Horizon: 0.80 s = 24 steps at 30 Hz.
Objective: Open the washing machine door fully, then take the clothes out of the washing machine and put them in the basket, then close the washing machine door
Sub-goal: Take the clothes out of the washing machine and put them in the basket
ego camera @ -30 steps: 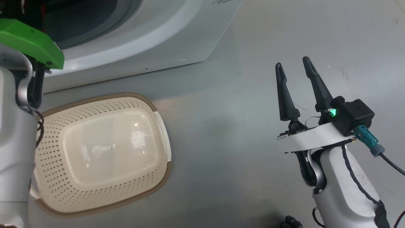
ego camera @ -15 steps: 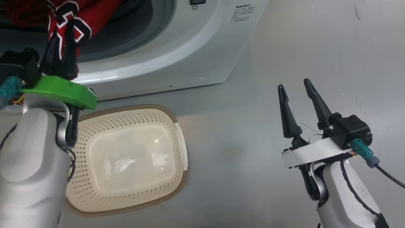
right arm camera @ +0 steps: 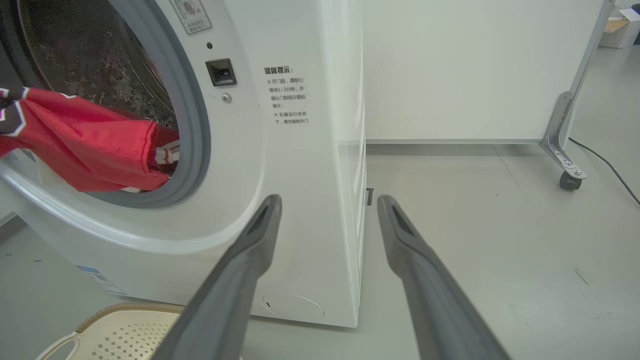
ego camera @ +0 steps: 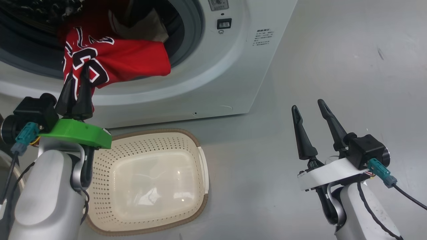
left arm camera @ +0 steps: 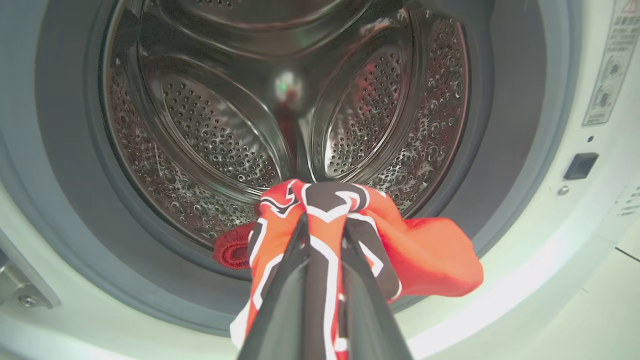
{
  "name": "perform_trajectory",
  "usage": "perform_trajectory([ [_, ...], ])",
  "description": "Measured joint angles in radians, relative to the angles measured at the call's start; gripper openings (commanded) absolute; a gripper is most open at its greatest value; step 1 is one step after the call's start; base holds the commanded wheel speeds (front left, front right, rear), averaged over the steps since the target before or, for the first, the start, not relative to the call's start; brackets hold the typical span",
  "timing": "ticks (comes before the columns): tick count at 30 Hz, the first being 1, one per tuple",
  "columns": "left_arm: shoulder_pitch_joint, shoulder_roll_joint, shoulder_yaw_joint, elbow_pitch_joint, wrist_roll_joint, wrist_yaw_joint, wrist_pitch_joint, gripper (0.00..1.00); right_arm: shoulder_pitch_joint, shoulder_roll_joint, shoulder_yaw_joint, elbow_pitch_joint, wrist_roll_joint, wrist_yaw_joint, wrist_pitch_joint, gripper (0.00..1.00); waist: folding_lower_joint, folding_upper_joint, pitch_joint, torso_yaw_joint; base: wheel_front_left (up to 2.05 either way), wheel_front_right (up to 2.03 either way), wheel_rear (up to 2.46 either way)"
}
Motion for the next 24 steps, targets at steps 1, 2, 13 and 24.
perform_trajectory([
  [1, 0.008, -0.001, 0.003, -0.012, 0.003, 0.005, 0.000, 0.00, 0.005, 0.000, 0.001, -0.001, 0.001, 0.004, 0.000, 1.00, 0.0000, 0.0000, -0.009, 0.002, 0.00, 0.00, 0.00],
  [2, 0.016, -0.002, 0.006, -0.025, 0.007, 0.009, 0.000, 0.00, 0.008, 0.000, 0.004, -0.003, 0.001, 0.004, 0.000, 1.00, 0.0000, 0.0000, -0.019, 0.004, 0.00, 0.00, 0.00],
  [13, 0.089, -0.006, 0.032, -0.188, 0.037, 0.029, -0.003, 0.00, 0.057, 0.000, 0.018, -0.014, 0.009, 0.004, 0.000, 1.00, 0.0000, 0.0000, -0.105, 0.018, 0.00, 0.00, 0.00],
  [24, 0.208, -0.034, 0.030, -0.271, 0.035, 0.039, -0.003, 0.00, 0.090, 0.000, 0.017, -0.024, 0.016, 0.003, 0.000, 1.00, 0.0000, 0.0000, -0.128, 0.035, 0.00, 0.00, 0.00],
])
